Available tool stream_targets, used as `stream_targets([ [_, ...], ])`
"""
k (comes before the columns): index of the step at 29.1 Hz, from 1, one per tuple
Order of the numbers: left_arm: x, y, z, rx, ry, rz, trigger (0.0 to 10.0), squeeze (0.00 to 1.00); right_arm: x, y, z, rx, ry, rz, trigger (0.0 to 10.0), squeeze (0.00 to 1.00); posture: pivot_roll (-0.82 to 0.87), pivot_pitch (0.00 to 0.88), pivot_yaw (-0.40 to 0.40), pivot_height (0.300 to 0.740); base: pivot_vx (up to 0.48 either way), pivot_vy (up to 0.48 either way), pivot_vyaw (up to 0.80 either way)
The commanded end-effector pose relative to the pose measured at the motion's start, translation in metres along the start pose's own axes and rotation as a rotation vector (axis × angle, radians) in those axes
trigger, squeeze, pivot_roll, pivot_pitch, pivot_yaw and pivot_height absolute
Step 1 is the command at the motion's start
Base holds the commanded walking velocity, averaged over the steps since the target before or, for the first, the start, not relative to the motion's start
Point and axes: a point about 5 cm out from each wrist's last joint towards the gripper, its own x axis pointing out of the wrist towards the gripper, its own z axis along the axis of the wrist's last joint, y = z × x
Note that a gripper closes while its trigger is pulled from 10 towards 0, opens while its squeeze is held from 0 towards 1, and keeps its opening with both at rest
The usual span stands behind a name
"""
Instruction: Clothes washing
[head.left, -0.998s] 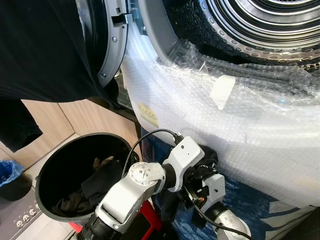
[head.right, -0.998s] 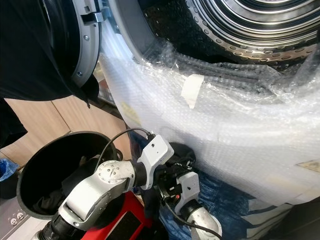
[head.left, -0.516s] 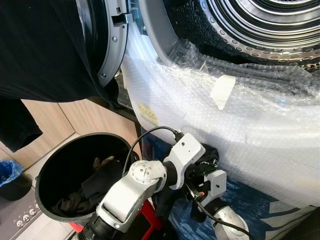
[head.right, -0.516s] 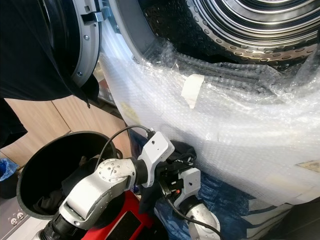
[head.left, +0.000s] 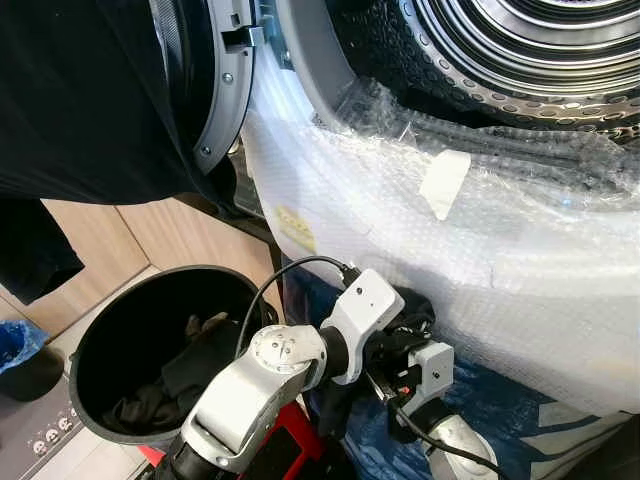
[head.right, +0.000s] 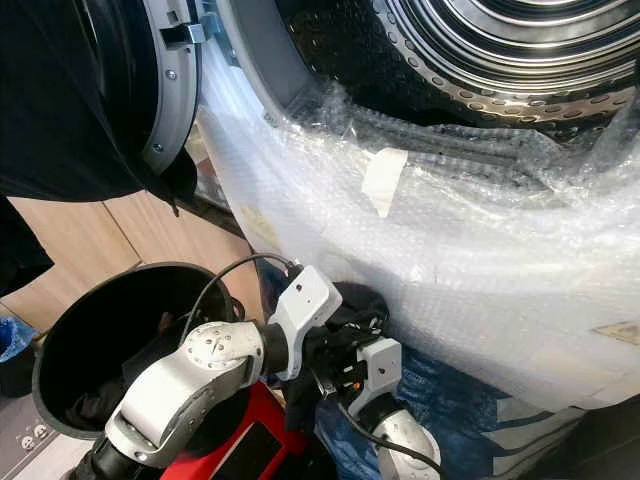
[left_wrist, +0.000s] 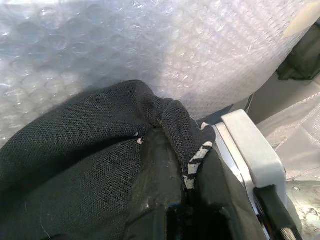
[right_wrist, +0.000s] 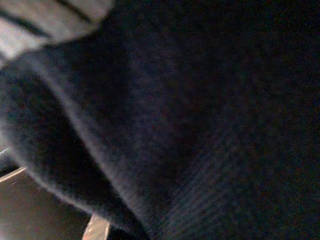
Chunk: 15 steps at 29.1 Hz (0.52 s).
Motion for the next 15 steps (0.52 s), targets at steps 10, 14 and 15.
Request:
stream_targets([
  [10,-0.017,0.003,0.016,0.096,-0.013,0.051,0.0,0.0,-0.008,-0.006,-0.008,0.062,0.011,-0.046,0.0,0.0,0.14,0.111,0.104,0.74,0.0,0.0,0.0],
  [14,-0.02,0.008,0.012,0.177,0.035,0.091,0.0,0.0,-0.009,-0.005,-0.008,0.064,0.008,-0.03,0.0,0.0,0.15,0.107,0.103,0.74,0.0,0.0,0.0],
  [15,-0.02,0.009,0.013,0.16,0.021,0.105,0.0,0.0,-0.01,-0.005,-0.007,0.064,0.006,-0.026,0.0,0.0,0.15,0.106,0.102,0.74,0.0,0.0,0.0],
])
